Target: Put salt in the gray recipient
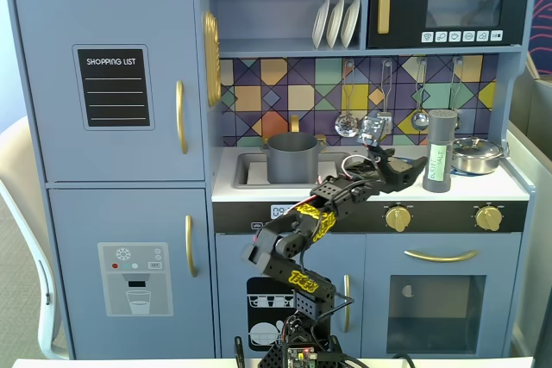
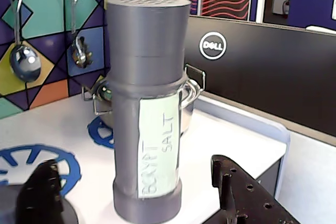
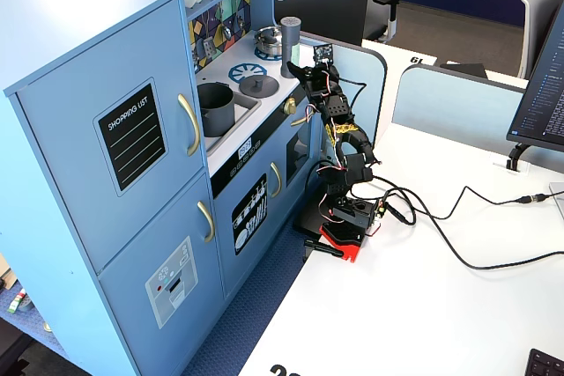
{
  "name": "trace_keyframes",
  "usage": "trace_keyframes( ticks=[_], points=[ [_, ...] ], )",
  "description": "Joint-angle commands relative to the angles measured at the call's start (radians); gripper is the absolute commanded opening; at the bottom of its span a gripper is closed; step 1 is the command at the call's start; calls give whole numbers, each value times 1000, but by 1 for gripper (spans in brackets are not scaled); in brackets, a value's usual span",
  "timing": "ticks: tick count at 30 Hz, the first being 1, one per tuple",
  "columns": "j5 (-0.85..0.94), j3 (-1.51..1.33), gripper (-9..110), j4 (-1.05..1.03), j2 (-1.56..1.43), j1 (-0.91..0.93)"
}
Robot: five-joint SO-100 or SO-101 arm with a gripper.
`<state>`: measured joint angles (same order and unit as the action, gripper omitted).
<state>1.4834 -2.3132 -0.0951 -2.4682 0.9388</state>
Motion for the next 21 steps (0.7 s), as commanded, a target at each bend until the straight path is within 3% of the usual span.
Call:
trace_keyframes(
  ticks=[1,21],
  points=[
    [-31,124,44,49,78,15],
    [-74,370,50,236,500,15]
  ],
)
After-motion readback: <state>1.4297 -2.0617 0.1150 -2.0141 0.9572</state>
